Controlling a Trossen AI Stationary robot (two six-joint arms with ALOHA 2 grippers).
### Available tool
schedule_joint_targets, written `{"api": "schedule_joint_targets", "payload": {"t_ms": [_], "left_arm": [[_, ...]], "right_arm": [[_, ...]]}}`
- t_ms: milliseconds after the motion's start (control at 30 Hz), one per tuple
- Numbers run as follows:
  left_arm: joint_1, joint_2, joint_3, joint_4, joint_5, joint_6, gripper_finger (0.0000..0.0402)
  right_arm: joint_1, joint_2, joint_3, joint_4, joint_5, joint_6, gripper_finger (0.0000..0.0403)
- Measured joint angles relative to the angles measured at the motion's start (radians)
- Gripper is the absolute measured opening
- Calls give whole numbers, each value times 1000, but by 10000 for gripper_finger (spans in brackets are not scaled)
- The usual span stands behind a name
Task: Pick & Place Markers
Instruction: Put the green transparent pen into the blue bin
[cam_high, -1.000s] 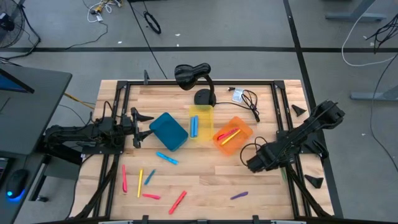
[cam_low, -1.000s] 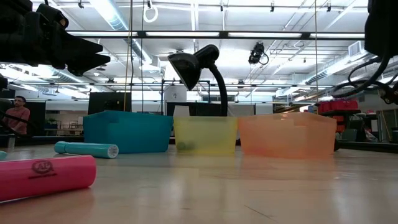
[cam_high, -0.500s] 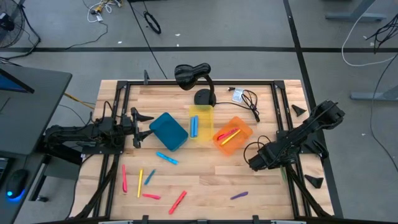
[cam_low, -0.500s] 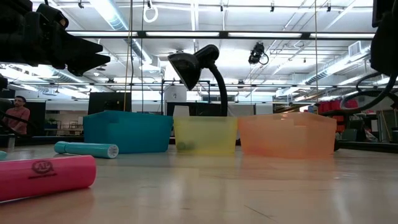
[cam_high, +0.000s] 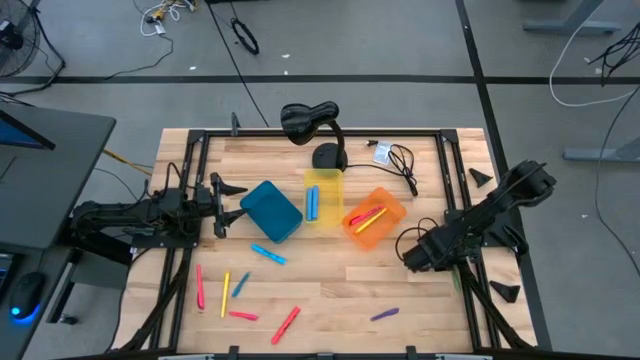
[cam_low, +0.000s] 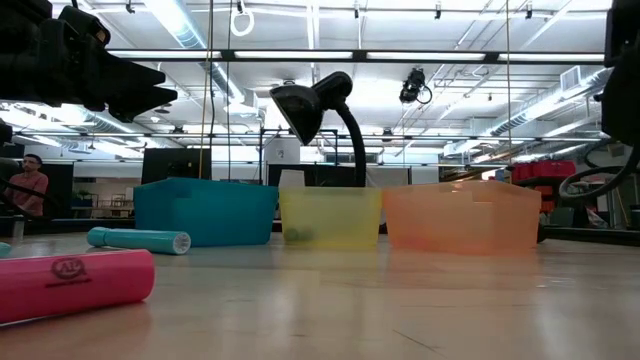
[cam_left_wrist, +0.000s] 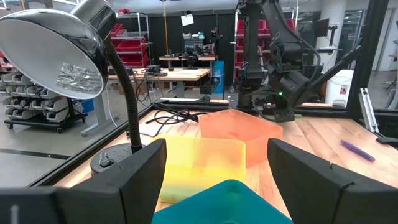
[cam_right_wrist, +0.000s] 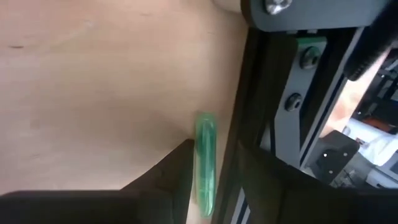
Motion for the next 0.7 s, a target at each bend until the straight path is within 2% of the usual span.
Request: {"api": "schedule_joint_targets", "payload": {"t_ms": [167, 533, 700], "left_arm": [[0, 0, 0, 0, 0, 0, 286], [0, 0, 0, 0, 0, 0, 286], [0, 0, 0, 0, 0, 0, 286]], "right_arm": [[-13, -1, -9, 27, -5, -3, 123], [-19, -3, -10, 52, 11, -31, 61], [-18, -3, -9, 70, 3, -31, 56]]}}
